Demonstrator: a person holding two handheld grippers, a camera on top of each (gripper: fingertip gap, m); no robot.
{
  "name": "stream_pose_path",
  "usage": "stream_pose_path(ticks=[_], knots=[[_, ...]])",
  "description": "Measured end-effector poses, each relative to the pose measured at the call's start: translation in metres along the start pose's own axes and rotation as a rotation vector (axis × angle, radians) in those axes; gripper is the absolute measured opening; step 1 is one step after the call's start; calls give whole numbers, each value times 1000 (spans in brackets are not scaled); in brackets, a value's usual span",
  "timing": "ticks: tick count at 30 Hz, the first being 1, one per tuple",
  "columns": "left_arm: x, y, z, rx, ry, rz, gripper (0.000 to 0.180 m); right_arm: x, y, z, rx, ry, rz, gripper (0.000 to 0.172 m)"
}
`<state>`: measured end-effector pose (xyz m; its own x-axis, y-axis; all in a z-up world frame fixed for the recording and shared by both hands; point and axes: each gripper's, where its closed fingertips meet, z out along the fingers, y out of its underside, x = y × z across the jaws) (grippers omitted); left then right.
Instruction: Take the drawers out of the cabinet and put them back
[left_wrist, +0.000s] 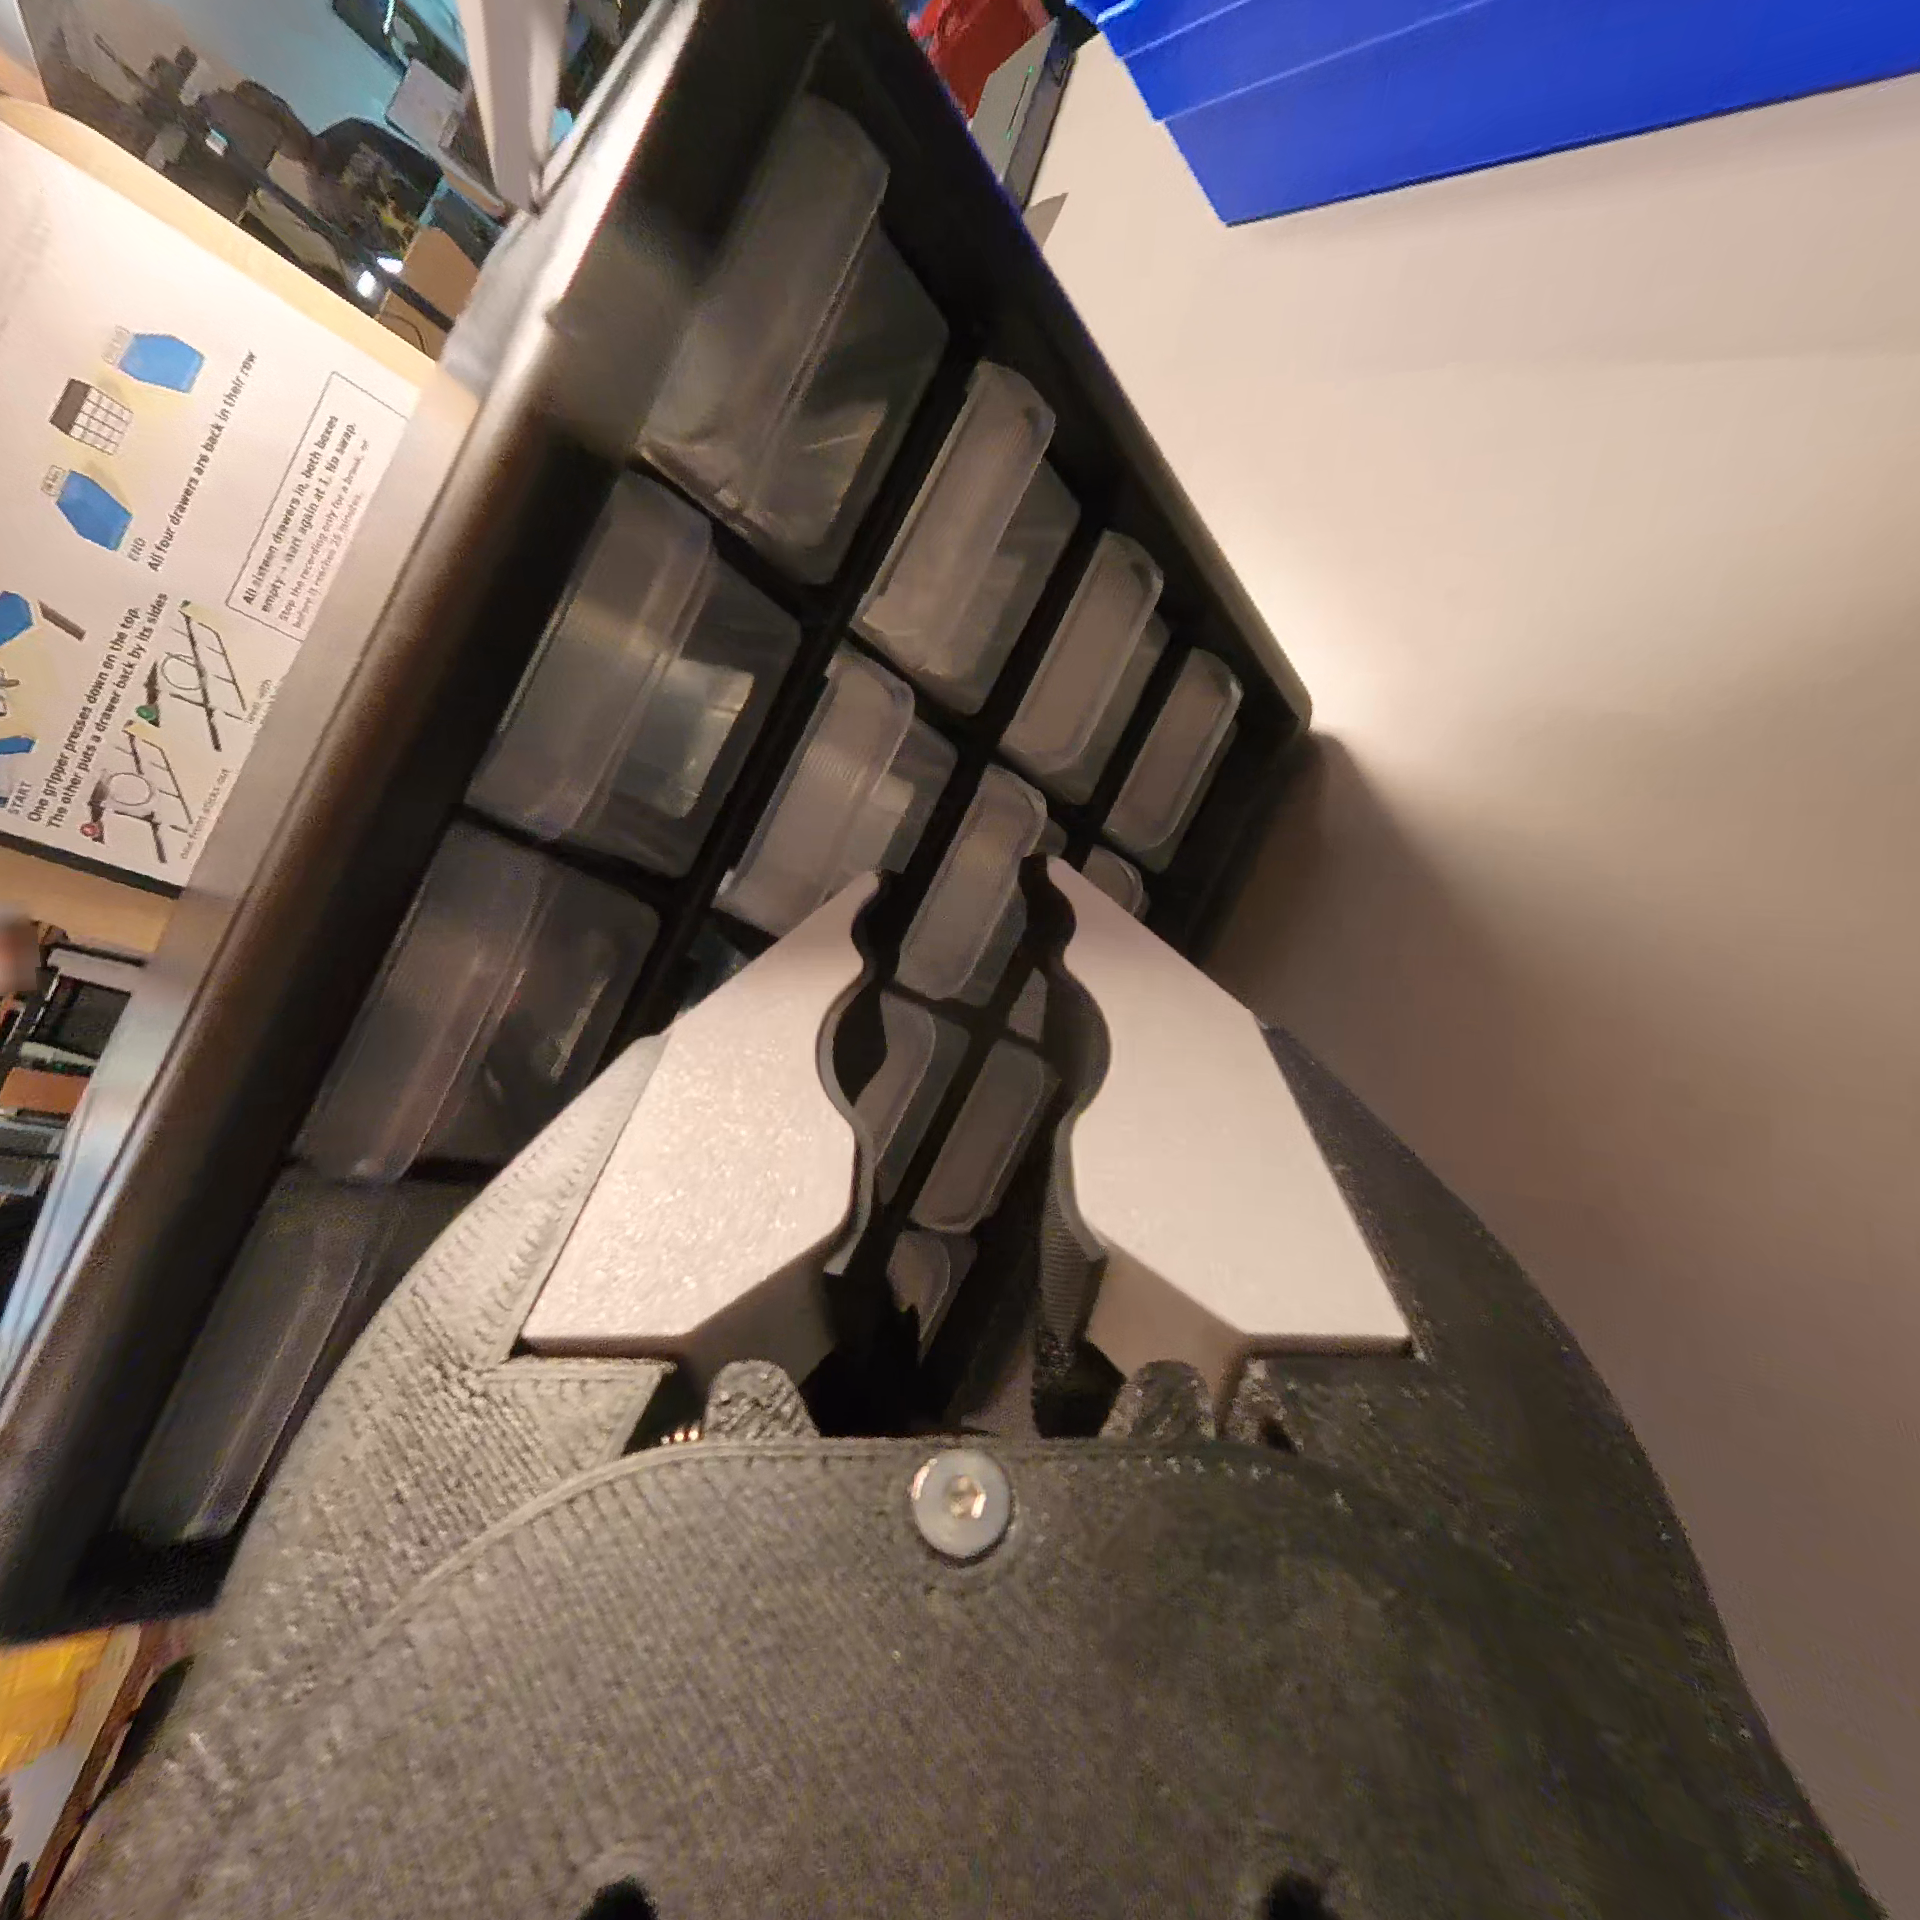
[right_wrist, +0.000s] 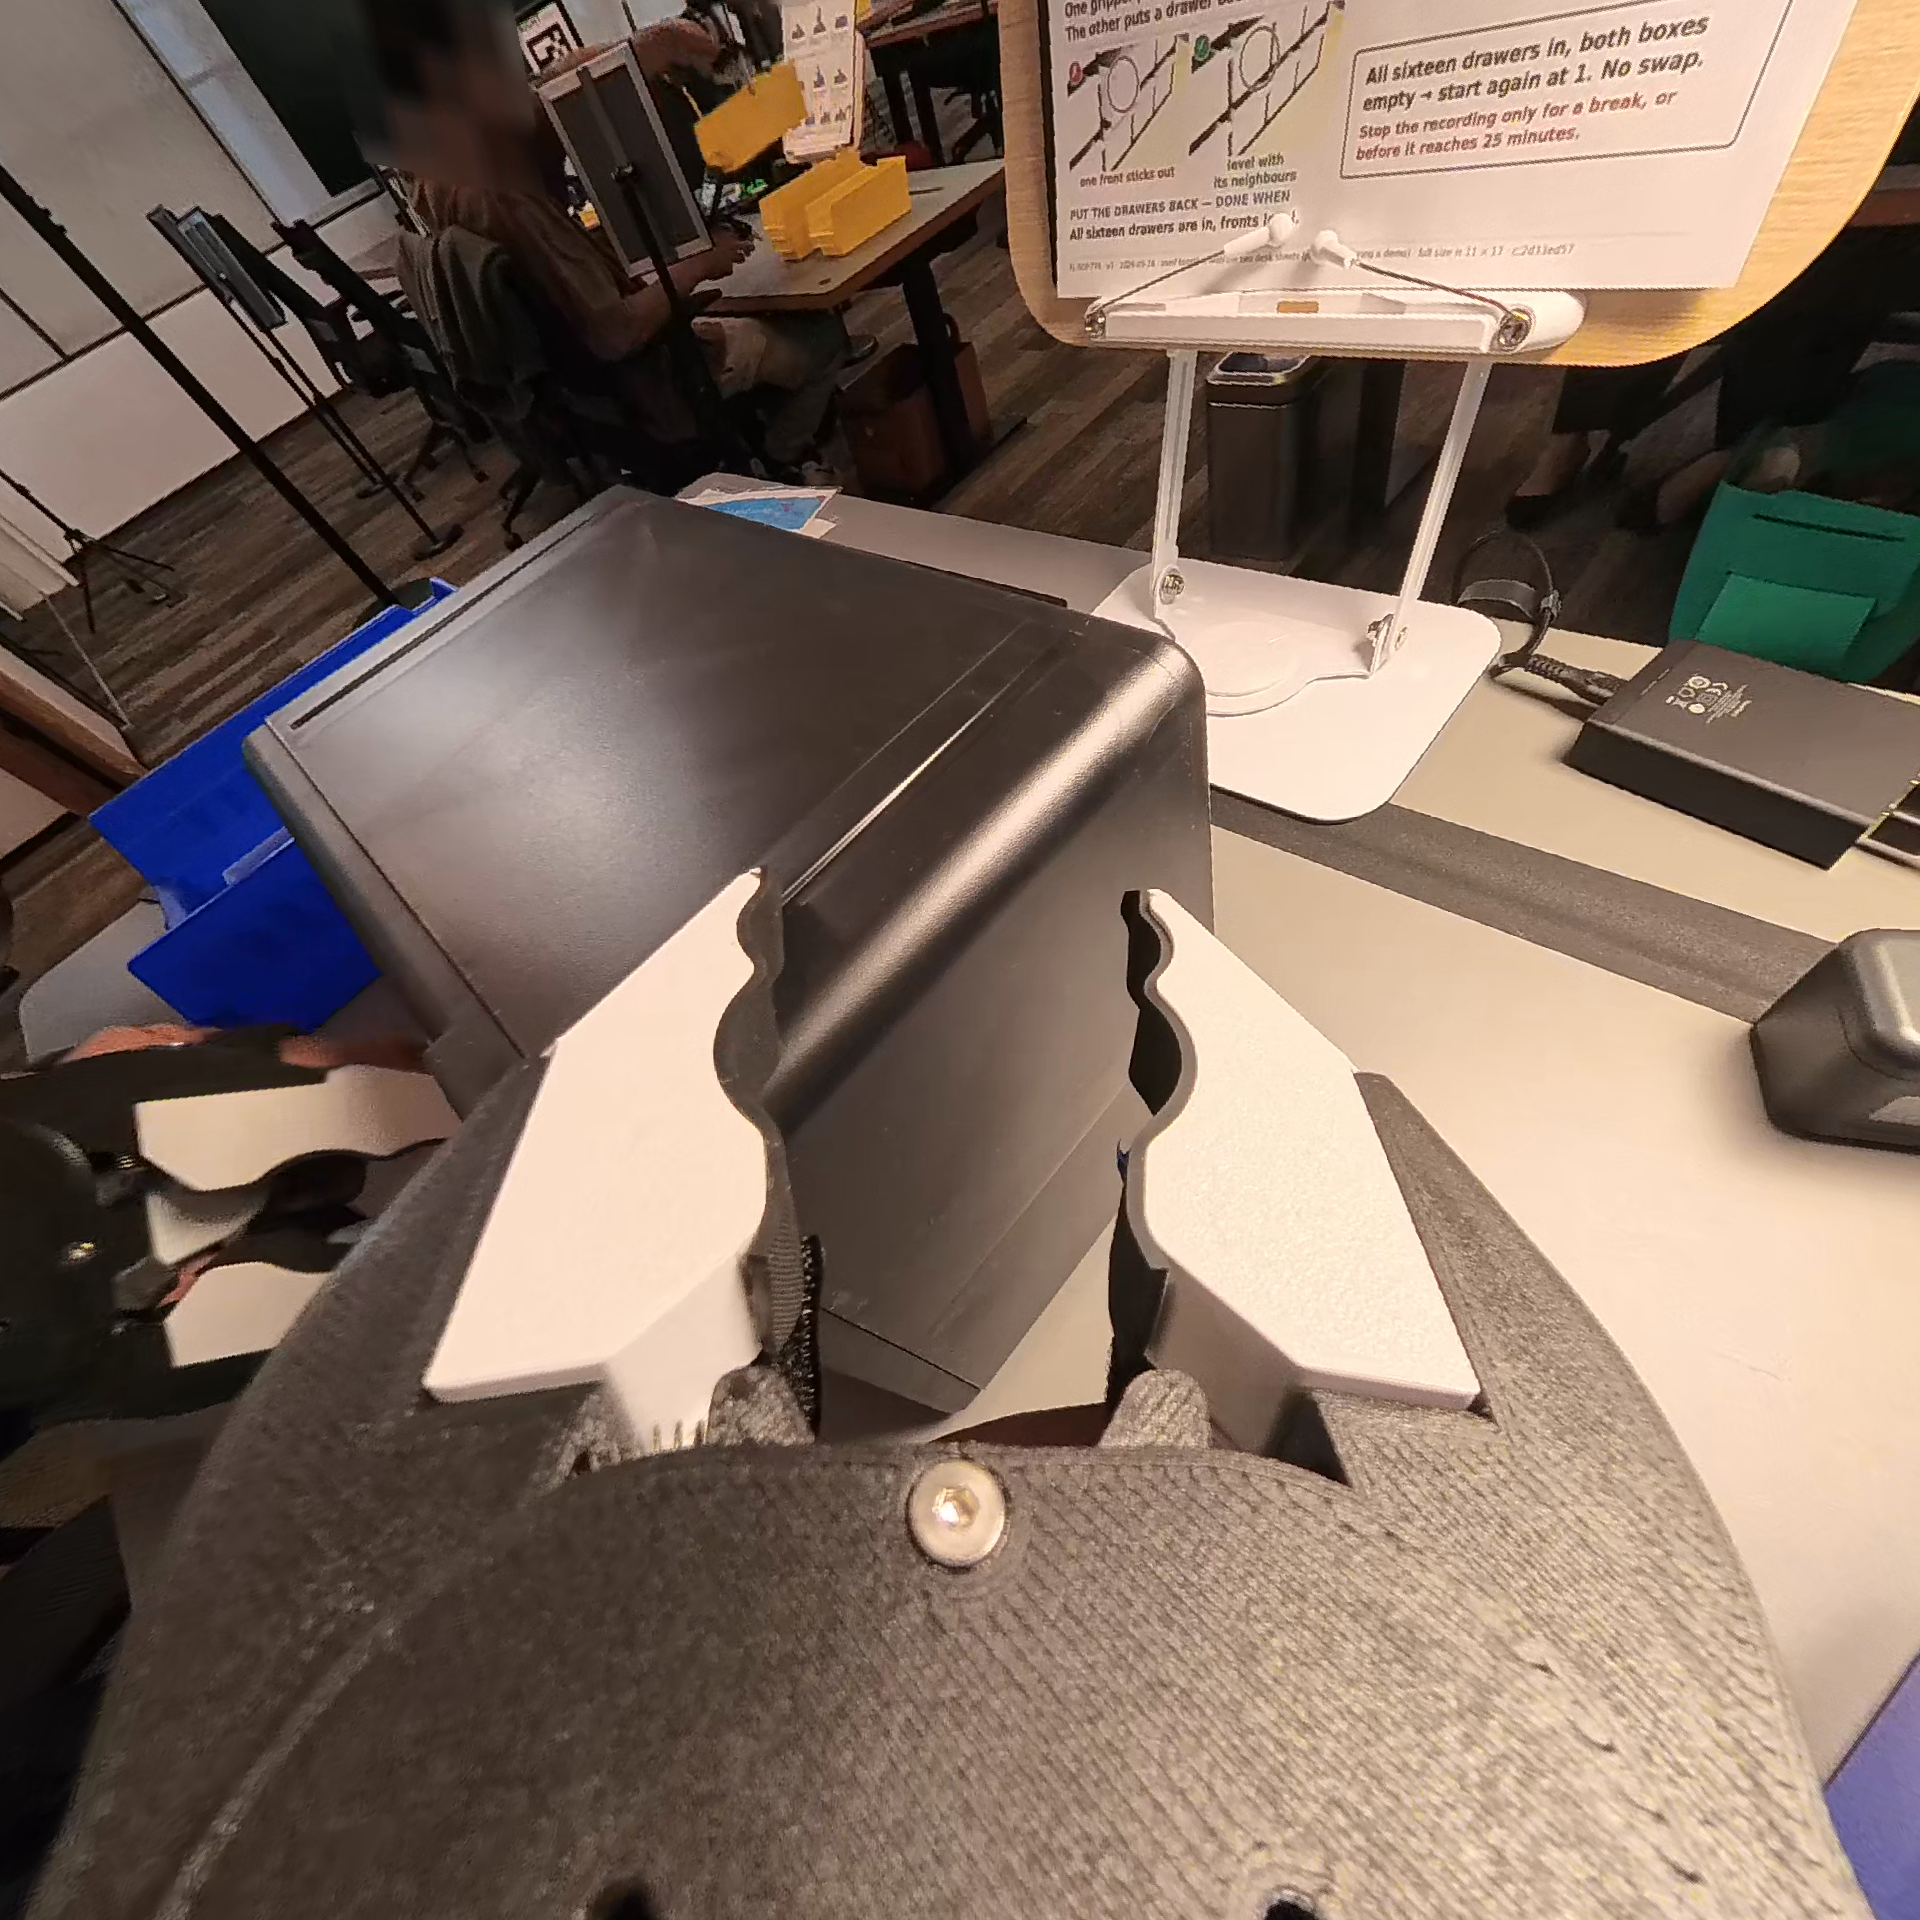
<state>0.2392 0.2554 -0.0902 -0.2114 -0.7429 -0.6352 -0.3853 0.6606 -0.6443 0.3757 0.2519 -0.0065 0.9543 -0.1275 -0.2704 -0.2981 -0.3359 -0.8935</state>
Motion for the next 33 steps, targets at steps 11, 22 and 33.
stream_pose_path(ticks=[11, 22, 33], knots=[[-100, 104, -136, -146, -214, -247, 29, 1, 1, 0, -1, -2, 0, 70], [-151, 364, -251, -878, -320, -642, 39, 1, 1, 0, -1, 3, -7, 69], [-132, 453, -266, -1059, -302, -806, 34, 1, 1, 1, 0, -14, 7, 70]])
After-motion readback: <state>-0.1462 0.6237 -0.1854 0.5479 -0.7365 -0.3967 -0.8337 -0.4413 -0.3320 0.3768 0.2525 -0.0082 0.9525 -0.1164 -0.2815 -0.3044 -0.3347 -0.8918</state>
